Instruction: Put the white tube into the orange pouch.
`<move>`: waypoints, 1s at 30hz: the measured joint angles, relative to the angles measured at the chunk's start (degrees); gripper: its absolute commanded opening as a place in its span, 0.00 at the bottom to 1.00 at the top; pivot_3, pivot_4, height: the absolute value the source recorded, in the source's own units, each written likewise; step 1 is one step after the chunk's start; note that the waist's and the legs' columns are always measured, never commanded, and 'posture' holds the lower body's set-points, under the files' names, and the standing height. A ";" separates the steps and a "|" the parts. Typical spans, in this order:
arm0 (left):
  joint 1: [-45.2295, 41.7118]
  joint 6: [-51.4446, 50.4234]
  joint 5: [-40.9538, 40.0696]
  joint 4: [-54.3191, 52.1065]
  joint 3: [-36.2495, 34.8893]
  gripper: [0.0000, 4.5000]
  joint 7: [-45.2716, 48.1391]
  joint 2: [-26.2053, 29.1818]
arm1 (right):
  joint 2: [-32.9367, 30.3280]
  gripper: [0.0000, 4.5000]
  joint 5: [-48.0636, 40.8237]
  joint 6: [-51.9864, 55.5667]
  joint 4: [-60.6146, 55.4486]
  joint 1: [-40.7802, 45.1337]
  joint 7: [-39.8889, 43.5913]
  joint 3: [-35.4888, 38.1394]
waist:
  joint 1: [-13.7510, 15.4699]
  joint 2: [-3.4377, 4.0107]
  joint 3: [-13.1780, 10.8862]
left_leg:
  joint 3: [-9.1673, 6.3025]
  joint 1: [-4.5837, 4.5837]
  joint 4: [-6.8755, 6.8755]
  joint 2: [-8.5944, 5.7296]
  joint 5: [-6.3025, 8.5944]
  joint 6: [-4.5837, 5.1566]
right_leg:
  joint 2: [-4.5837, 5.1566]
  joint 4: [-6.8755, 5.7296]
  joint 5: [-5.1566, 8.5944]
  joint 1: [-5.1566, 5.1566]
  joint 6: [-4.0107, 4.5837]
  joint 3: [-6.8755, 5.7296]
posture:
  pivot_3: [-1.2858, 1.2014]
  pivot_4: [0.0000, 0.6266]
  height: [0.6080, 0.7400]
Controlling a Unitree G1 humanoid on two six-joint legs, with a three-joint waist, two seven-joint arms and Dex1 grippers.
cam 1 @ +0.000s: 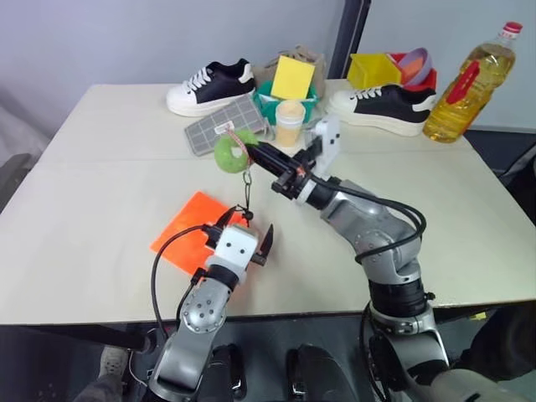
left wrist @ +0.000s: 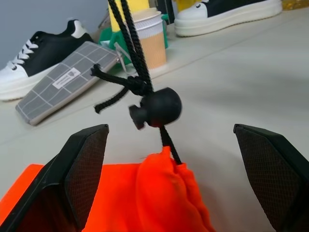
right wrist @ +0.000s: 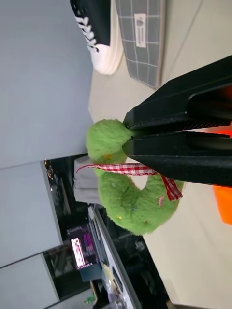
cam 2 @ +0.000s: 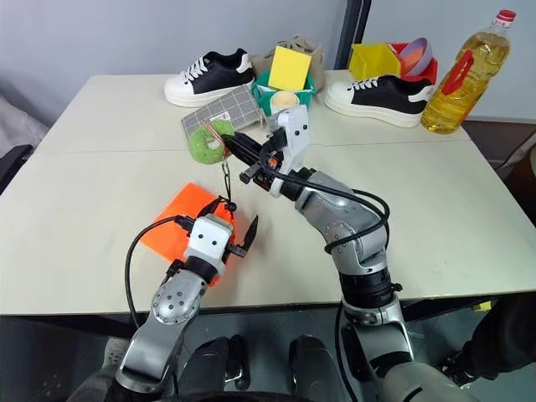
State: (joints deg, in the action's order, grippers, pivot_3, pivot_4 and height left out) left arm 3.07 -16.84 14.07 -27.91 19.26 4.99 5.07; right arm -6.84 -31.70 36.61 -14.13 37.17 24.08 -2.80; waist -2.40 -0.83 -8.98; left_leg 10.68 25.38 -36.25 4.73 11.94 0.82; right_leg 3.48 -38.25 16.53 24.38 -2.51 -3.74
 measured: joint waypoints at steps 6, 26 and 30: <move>-1.71 2.20 1.14 0.11 -0.12 0.98 -0.03 0.83 | 0.10 0.00 1.41 -0.76 1.42 0.10 -2.10 0.23 | -0.03 0.00 0.00 | 0.00 0.00 0.00 0.00 0.00 0.00 | 0.00 0.00 0.00 0.00 0.00 0.00 | 0.52 0.24 1.00; -3.86 4.70 1.78 3.08 -0.58 0.98 -0.24 -0.18 | 0.10 0.00 2.20 -2.04 2.02 -0.87 -3.02 0.47 | -0.01 0.00 0.00 | 0.01 0.00 0.00 0.00 0.00 0.01 | -0.01 0.00 -0.01 0.00 -0.01 -0.01 | 0.52 0.24 1.00; -3.86 4.70 1.67 3.09 -0.89 0.72 -0.15 -0.18 | 0.11 0.00 2.20 -2.04 2.01 -1.13 -3.01 0.45 | -0.02 0.00 0.00 | 0.01 0.00 0.00 0.00 0.00 0.00 | -0.01 -0.01 0.00 0.00 -0.01 -0.01 | 0.52 0.24 1.00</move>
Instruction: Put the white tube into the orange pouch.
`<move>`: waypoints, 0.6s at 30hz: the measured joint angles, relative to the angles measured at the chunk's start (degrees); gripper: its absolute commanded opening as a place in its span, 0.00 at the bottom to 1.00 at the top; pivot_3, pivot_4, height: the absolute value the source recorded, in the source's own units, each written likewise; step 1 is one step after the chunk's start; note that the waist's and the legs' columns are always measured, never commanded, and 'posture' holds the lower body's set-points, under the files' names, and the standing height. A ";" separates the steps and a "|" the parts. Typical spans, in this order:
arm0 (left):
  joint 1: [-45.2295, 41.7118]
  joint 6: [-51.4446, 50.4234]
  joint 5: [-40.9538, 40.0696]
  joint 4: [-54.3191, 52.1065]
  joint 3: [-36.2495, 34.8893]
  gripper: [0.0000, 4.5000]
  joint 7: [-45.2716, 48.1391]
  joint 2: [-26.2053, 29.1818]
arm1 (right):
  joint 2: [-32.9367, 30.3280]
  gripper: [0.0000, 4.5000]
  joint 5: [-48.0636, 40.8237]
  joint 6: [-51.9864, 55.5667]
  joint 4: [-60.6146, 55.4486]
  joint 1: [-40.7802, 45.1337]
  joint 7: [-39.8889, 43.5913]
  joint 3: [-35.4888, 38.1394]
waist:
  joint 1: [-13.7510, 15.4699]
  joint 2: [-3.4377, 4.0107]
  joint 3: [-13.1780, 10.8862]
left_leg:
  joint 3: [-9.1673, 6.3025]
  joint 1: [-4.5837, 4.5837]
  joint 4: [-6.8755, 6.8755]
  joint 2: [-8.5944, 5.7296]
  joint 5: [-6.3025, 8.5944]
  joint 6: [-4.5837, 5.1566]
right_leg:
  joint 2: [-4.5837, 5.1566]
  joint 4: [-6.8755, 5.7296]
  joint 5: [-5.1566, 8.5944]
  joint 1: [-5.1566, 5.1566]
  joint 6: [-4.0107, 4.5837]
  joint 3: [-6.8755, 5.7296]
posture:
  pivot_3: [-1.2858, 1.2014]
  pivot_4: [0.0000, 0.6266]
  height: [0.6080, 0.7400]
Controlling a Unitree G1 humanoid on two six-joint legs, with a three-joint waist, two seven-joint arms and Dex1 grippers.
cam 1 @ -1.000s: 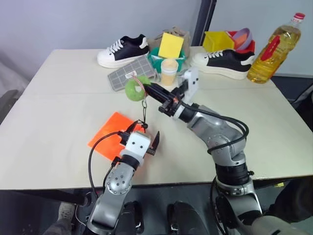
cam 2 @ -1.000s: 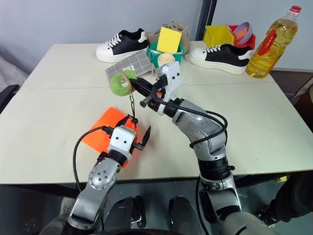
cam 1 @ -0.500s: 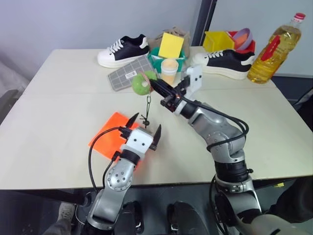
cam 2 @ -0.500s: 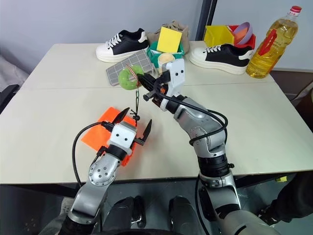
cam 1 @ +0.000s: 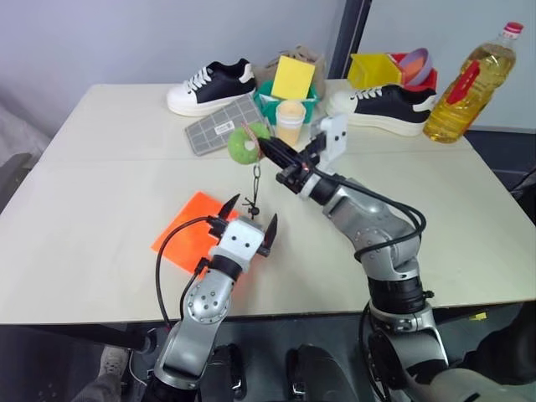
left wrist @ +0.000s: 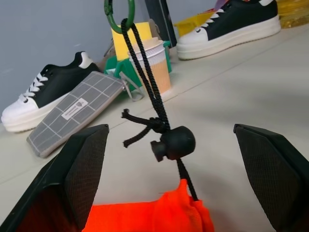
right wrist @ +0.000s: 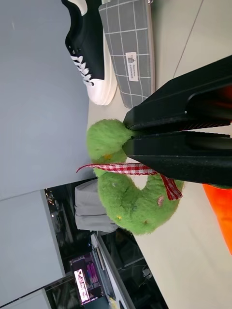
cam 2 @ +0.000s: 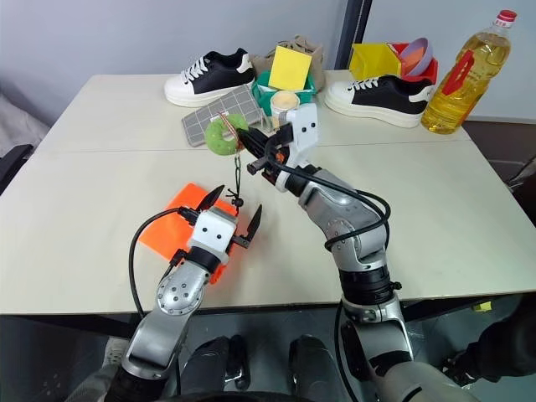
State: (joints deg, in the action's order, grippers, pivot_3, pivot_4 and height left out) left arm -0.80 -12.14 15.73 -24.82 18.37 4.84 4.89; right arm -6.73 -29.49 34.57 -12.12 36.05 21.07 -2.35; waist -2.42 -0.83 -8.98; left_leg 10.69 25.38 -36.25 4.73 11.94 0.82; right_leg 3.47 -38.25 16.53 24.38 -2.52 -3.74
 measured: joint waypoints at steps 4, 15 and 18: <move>0.00 0.01 -0.13 0.03 -0.02 0.26 0.10 -0.01 | 0.01 0.00 0.00 0.00 0.00 0.00 0.07 -0.13 | 0.00 0.00 0.00 | 0.00 0.00 0.00 0.00 0.00 0.00 | 0.00 0.00 0.00 0.00 0.00 0.00 | 0.52 0.24 1.00; -0.47 0.06 -1.22 1.07 -1.03 0.05 0.34 0.01 | 0.06 0.00 0.00 0.00 0.00 0.00 0.16 -0.44 | 0.01 0.00 0.00 | 0.00 0.00 0.00 0.00 0.00 0.00 | 0.00 0.00 0.00 0.00 0.00 0.00 | 0.52 0.24 1.00; -1.37 0.43 -2.66 1.85 -1.83 0.05 2.62 1.99 | -0.07 0.00 0.14 -0.08 -0.01 0.00 -0.01 -0.43 | 0.00 0.00 0.00 | 0.00 0.00 0.00 0.00 0.00 0.00 | 0.00 0.00 0.00 0.00 0.00 0.00 | 0.52 0.24 1.00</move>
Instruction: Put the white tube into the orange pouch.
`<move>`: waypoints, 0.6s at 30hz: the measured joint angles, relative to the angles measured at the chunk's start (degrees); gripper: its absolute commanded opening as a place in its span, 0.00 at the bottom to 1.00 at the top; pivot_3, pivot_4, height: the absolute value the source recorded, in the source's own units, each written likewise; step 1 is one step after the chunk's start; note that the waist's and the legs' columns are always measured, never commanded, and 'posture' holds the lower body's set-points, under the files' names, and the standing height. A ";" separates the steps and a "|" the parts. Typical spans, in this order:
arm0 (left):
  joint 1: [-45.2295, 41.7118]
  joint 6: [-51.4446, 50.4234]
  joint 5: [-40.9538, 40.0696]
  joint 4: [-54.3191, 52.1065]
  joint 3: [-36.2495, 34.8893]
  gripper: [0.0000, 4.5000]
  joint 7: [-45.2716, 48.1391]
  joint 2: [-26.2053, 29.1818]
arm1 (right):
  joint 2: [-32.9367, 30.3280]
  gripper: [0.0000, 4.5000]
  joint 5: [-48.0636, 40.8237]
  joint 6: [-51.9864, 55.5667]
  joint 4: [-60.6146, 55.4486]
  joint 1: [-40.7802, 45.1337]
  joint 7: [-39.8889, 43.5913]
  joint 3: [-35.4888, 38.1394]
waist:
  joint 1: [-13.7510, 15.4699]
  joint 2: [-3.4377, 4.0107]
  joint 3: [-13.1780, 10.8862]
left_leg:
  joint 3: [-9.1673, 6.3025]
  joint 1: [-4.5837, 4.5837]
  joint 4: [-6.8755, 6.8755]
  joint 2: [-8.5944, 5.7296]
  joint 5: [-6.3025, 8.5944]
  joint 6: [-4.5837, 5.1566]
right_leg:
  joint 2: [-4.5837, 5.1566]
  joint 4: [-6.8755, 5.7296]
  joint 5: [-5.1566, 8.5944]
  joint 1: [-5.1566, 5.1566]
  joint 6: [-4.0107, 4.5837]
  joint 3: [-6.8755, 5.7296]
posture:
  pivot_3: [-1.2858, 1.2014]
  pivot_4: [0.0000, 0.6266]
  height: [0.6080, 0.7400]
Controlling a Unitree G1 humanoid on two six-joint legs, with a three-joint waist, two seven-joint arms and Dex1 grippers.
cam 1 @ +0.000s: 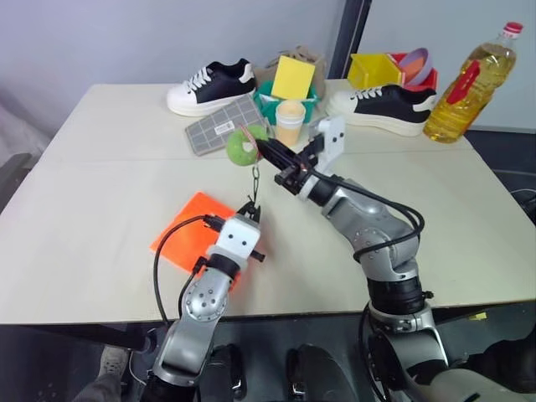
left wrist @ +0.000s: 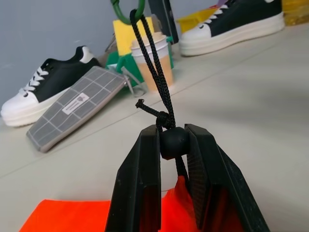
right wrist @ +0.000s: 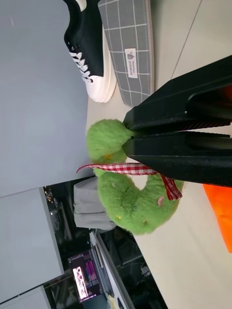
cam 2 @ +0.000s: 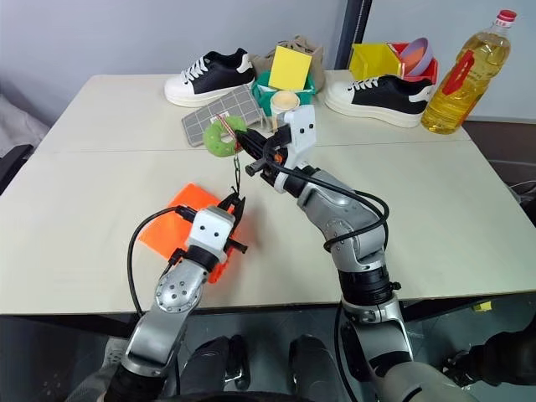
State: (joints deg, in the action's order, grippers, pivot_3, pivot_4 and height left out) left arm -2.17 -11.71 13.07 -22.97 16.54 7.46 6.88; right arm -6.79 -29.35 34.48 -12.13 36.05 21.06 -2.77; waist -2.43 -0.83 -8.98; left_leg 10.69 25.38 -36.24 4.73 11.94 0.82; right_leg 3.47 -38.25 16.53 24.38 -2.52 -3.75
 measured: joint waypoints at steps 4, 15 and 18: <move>0.59 0.30 -6.40 1.07 -2.11 0.05 8.78 5.89 | -1.47 0.00 2.24 -1.34 0.60 -0.04 -1.81 1.38 | -0.05 0.00 0.00 | 0.00 0.00 0.01 0.01 -0.01 -0.02 | 0.00 -0.01 0.00 0.01 0.00 -0.01 | 0.52 0.24 1.00; 4.17 0.75 -16.46 0.06 -5.95 0.05 23.19 16.70 | -3.38 0.00 8.40 -4.23 7.87 -2.06 -6.45 3.83 | -0.09 0.02 -0.01 | 0.04 -0.01 0.02 0.01 -0.02 -0.04 | 0.01 0.00 0.00 0.02 0.01 0.00 | 0.52 0.24 1.00; 4.33 0.15 -17.67 0.10 -6.38 0.38 23.89 16.74 | -3.45 0.22 8.35 -4.32 7.86 -2.06 -6.42 3.99 | -0.08 0.02 -0.01 | 0.03 -0.01 0.02 0.01 -0.02 -0.04 | 0.01 0.00 0.00 0.02 0.01 0.00 | 0.52 0.24 1.00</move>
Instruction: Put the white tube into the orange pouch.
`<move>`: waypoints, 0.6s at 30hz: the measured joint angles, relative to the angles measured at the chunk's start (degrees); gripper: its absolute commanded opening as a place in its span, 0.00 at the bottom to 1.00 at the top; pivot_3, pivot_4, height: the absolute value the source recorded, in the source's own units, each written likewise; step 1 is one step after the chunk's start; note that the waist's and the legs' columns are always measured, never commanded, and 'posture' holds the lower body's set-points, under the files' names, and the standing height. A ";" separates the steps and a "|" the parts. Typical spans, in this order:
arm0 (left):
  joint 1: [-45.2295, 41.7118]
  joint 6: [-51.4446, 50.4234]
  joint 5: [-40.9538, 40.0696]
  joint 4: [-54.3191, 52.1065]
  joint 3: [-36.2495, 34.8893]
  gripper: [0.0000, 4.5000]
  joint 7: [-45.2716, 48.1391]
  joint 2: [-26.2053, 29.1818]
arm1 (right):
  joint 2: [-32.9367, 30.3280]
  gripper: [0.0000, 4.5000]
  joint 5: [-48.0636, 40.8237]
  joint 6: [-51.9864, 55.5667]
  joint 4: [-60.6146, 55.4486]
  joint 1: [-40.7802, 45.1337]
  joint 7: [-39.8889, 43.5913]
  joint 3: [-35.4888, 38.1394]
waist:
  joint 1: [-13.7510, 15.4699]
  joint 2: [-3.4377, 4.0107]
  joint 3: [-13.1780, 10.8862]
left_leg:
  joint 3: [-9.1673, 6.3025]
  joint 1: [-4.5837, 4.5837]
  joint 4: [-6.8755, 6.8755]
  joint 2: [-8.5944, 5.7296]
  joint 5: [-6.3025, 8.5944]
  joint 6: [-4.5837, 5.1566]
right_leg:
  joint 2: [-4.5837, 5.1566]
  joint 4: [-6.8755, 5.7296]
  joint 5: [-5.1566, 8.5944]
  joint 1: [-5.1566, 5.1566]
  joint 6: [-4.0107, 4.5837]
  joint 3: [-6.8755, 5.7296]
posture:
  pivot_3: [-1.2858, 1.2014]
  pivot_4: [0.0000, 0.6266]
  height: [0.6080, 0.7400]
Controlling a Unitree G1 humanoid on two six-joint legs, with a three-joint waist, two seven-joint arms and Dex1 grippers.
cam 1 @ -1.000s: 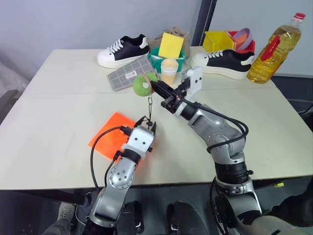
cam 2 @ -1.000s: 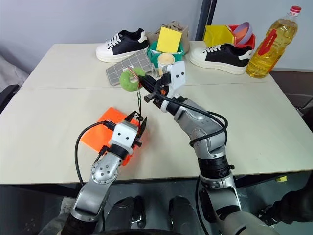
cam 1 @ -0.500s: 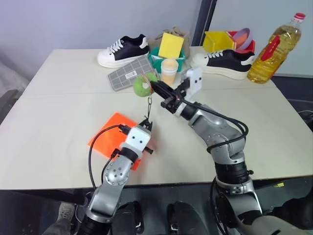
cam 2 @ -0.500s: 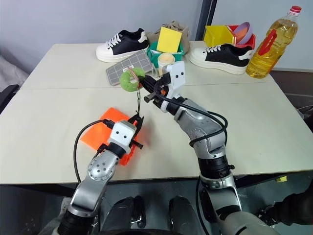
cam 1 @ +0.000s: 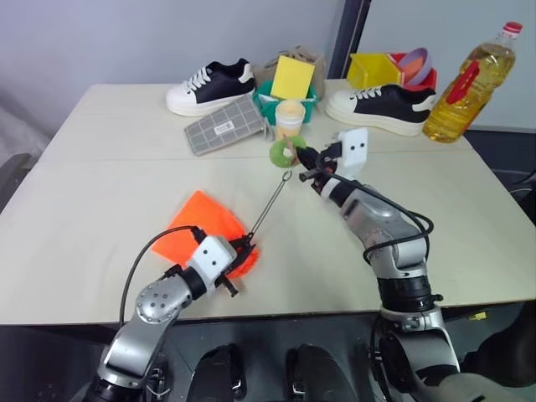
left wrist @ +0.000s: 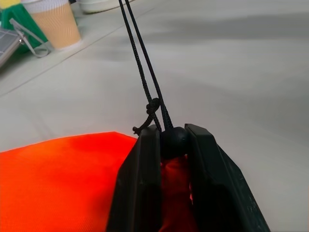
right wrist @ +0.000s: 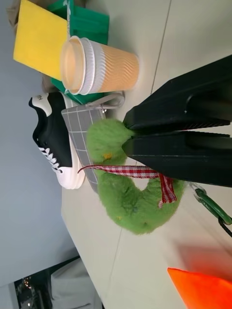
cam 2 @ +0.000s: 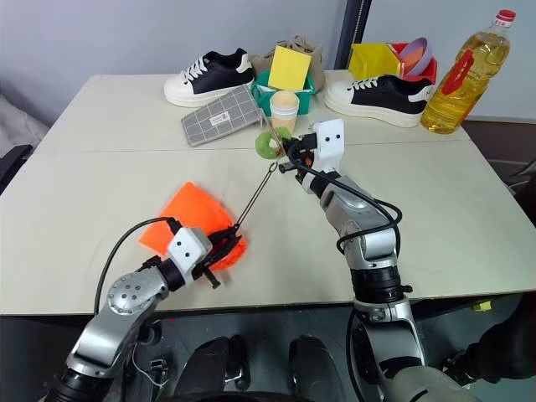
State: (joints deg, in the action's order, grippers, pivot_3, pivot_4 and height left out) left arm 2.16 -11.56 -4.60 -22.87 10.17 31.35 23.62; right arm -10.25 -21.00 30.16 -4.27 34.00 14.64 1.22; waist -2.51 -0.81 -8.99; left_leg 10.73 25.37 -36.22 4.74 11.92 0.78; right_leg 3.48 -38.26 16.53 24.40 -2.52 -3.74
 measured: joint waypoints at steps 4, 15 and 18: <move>1.65 -2.39 -5.64 -1.16 -2.21 0.81 2.64 0.30 | -1.68 0.65 -0.16 0.76 -0.04 -0.06 1.17 1.27 | -0.03 0.00 0.00 | 0.00 -0.01 0.00 0.00 0.00 0.00 | 0.00 0.00 0.00 0.00 0.00 0.00 | 0.52 0.24 1.00; 5.91 -13.04 -26.83 -4.46 -23.44 1.00 1.88 1.55 | -10.62 0.86 -1.21 1.91 -1.50 -11.86 10.05 3.66 | 0.04 -0.01 0.00 | -0.03 -0.02 -0.02 0.00 0.00 0.00 | 0.00 0.01 0.01 -0.05 -0.01 0.00 | 0.52 0.24 1.00; 6.19 -13.67 -28.59 -4.05 -27.50 1.00 -0.36 1.45 | -11.62 0.86 -2.20 1.66 -2.08 -13.95 12.20 5.18 | -0.03 -0.01 0.00 | -0.03 -0.04 -0.01 0.00 0.00 -0.01 | -0.02 0.01 0.01 -0.05 -0.01 0.00 | 0.52 0.24 1.00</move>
State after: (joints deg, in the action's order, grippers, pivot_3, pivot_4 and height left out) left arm 8.34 -25.23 -33.19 -26.92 -17.34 30.99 25.07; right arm -21.86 -23.20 31.82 -6.35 20.05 26.85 6.40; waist -2.54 -0.82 -8.99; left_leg 10.70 25.33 -36.23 4.74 11.92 0.77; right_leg 3.47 -38.25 16.54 24.35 -2.52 -3.74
